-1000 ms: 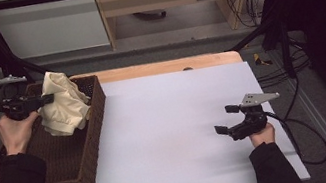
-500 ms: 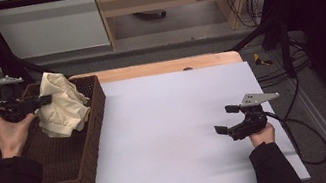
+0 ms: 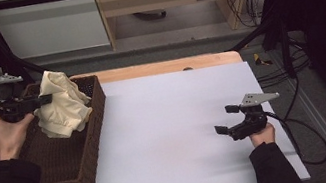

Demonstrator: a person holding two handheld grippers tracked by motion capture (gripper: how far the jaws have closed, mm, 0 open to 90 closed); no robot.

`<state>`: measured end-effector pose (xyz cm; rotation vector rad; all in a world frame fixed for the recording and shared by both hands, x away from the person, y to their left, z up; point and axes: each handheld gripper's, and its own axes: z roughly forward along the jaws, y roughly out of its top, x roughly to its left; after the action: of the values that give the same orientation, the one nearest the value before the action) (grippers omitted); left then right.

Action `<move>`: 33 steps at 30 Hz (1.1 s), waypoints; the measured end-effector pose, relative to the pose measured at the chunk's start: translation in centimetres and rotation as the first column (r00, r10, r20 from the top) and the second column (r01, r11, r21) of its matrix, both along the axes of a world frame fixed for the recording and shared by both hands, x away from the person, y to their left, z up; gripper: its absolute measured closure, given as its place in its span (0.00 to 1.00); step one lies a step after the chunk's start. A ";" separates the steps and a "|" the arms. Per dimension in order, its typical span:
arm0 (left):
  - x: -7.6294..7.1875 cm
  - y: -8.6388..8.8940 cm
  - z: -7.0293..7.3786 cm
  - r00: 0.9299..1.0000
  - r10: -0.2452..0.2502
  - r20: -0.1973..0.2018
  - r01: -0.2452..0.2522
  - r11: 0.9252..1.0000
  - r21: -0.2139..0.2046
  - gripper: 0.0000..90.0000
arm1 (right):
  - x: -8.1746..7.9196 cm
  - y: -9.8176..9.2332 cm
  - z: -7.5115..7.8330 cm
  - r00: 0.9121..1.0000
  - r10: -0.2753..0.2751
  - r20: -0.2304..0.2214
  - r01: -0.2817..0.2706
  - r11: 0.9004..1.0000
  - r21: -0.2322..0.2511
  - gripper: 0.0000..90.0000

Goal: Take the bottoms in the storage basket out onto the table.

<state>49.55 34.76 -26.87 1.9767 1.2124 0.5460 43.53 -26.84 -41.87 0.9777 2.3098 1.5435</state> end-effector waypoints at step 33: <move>-2.4 -0.5 2.2 0.998 -0.054 0.014 0.054 0.998 0.030 0.86 | 0.0 0.0 0.0 1.000 0.002 -0.001 -0.002 1.000 -0.005 0.04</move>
<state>47.12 34.23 -24.68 2.0205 1.1445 0.5531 43.55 -26.80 -41.90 0.9759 2.3144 1.5378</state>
